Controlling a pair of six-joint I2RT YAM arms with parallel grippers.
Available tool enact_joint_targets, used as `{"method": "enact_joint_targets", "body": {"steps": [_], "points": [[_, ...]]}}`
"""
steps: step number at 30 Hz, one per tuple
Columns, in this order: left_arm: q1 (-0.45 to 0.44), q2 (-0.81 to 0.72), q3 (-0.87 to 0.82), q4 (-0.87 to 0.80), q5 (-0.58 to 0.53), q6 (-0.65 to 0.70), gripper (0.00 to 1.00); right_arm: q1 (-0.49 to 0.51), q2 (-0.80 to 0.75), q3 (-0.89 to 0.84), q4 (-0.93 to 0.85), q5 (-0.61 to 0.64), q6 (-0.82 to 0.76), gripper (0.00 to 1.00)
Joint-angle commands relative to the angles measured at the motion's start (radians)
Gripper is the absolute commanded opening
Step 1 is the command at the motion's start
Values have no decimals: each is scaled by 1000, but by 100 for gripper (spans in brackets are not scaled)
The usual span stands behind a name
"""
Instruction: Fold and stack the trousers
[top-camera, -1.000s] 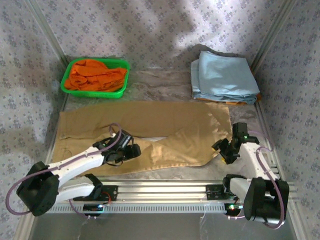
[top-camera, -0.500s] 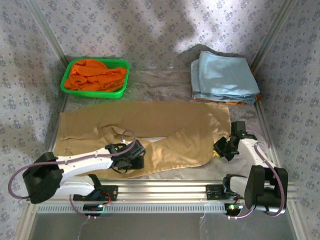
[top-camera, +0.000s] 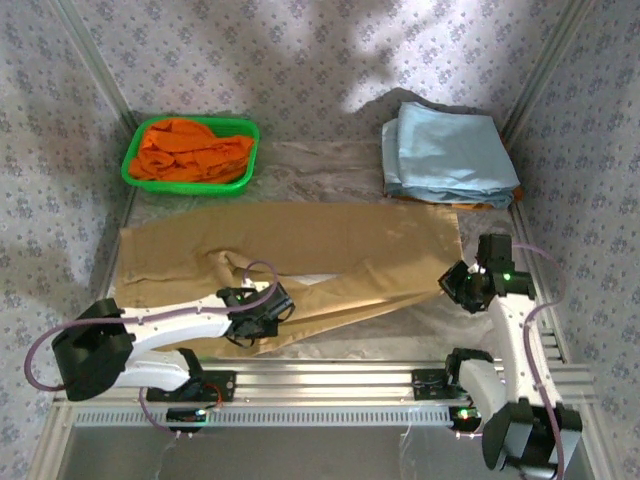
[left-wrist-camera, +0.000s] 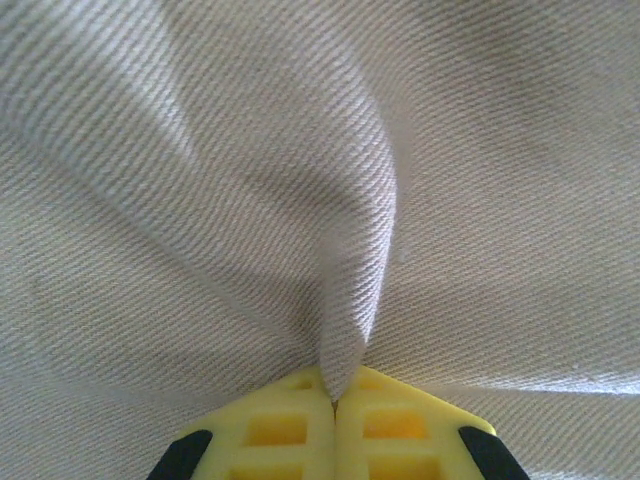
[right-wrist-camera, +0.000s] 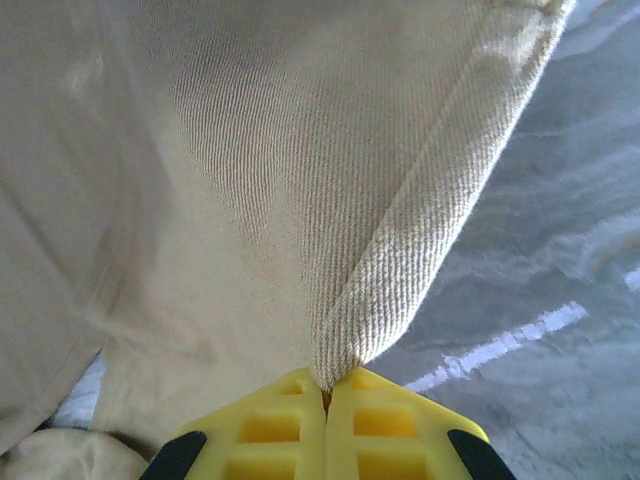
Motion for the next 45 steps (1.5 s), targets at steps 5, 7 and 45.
{"method": "enact_joint_targets", "body": {"steps": [5, 7, 45], "points": [[24, -66, -24, -67, 35, 76, 0, 60, -93, -10, -187, 66, 108, 0], [32, -108, -41, -77, 55, 80, 0, 86, -135, -46, -204, 66, 150, 2], [874, -140, 19, 182, 285, 190, 82, -359, 487, -105, 140, 10, 19, 0]]}}
